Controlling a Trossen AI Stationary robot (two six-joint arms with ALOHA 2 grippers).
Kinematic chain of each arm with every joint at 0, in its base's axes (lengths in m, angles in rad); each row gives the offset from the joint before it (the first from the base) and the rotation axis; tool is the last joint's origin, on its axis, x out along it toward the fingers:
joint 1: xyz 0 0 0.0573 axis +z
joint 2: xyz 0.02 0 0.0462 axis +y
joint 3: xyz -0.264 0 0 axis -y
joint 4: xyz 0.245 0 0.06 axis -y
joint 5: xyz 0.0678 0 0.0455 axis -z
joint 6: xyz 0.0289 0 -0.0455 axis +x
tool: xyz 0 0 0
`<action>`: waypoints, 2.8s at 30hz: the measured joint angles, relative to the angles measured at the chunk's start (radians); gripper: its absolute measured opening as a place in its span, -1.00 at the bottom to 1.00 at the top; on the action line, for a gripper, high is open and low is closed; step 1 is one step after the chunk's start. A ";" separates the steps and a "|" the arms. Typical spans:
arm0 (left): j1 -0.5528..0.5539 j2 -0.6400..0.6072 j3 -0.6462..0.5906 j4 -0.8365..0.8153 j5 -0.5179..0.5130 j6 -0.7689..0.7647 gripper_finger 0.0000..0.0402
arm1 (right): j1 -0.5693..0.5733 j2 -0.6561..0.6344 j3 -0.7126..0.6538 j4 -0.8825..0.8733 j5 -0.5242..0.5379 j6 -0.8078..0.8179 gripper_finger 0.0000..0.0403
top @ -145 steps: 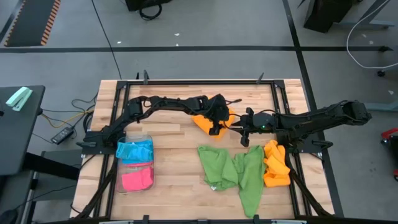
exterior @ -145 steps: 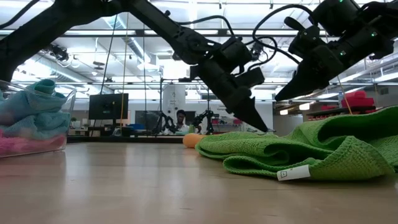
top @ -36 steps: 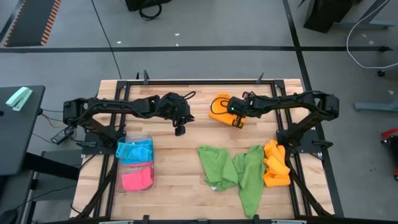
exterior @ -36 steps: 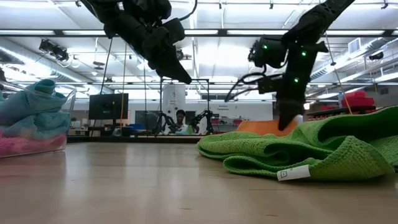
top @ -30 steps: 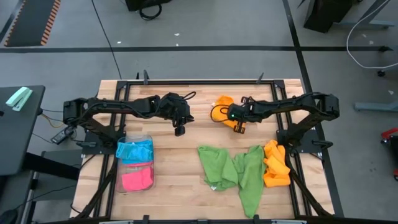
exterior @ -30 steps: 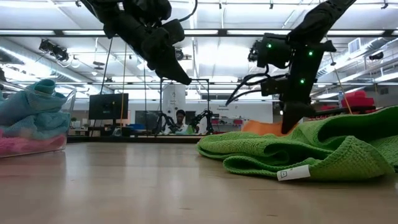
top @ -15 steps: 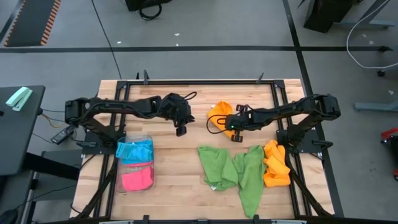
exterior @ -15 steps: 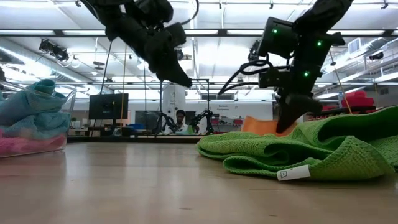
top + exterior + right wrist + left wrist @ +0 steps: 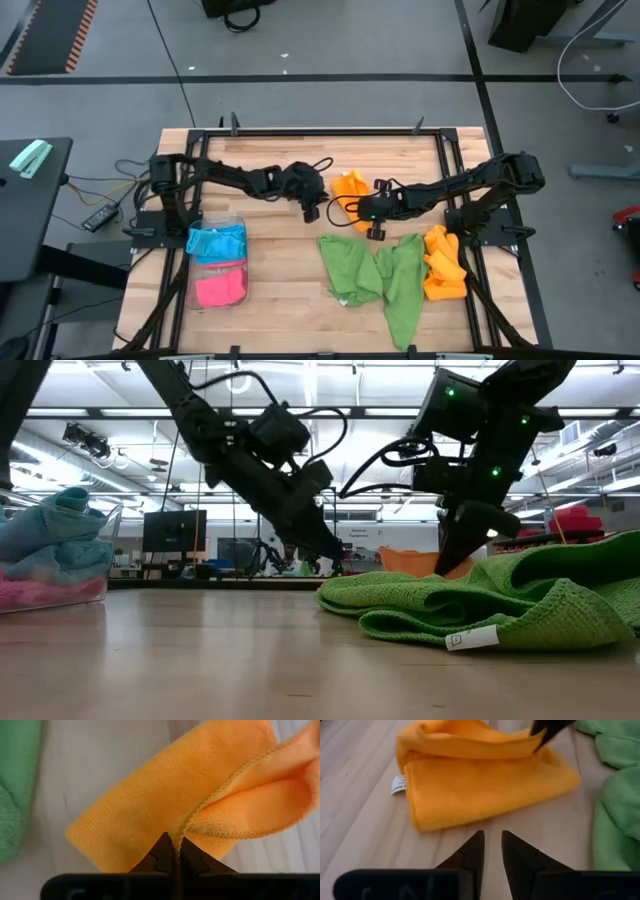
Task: Fold microfiber towels
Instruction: Fold the left yellow microfiber cloth
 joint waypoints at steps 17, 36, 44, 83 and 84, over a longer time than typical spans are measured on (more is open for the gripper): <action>-0.016 0.075 0.002 0.107 -0.044 0.008 -0.66 | -0.001 0.081 0.000 0.150 -0.116 0.010 -0.93; -0.056 0.075 0.002 0.107 -0.114 0.045 -0.68 | -0.006 0.126 0.003 0.315 -0.279 0.008 -0.31; -0.053 0.032 0.001 0.096 -0.113 0.066 -0.74 | -0.006 0.031 0.017 0.280 -0.287 0.050 -0.19; -0.032 -0.097 0.001 -0.147 -0.112 0.139 -0.84 | -0.346 0.148 -0.294 1.139 -0.486 -0.231 -0.20; -0.032 -0.101 0.001 -0.160 -0.112 0.139 -0.85 | -0.350 0.163 -0.293 1.162 -0.498 -0.234 -0.20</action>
